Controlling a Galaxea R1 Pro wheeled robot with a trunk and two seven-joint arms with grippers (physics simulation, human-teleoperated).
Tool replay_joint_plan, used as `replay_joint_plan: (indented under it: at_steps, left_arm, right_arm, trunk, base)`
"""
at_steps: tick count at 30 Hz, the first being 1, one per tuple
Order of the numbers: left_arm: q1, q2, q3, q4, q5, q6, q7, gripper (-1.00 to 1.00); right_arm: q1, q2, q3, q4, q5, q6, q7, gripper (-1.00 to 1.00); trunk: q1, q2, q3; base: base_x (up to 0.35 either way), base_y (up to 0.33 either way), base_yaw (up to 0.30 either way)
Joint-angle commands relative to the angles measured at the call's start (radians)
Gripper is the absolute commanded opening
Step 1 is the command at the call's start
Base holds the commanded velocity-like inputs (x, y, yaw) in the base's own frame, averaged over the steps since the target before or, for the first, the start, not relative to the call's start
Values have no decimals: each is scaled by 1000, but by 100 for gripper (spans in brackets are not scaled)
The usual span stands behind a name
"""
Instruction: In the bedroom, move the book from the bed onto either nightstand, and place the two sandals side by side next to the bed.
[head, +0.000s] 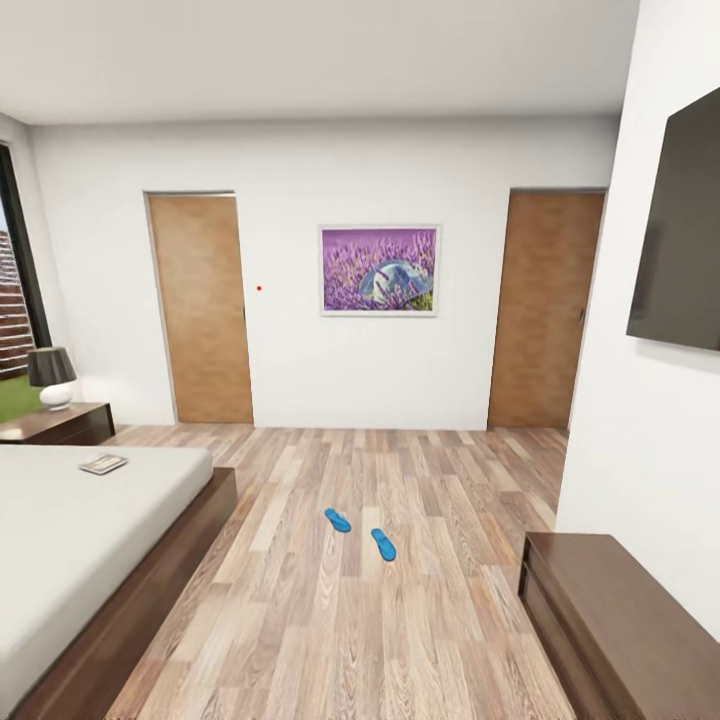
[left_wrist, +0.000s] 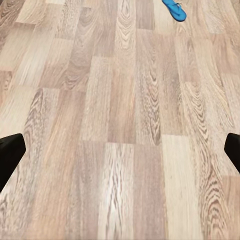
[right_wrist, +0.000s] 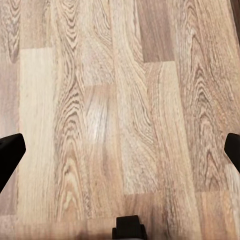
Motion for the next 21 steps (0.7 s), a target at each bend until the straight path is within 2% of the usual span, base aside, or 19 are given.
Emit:
replay_joint_plan:
  at_steps: [1,21]
  left_arm:
    - [-1,0,0,1,4,-3,-1,100]
    - [0,0,0,1,4,-3,-1,100]
  right_arm:
    - [0,0,0,-1,-6,-2,-1,100]
    - [0,0,0,-1,-6,-2,-1,100]
  trunk:
    - [0,-1,-3]
    - [0,-1,-34]
  base:
    - [0,0,0]
    - [0,0,0]
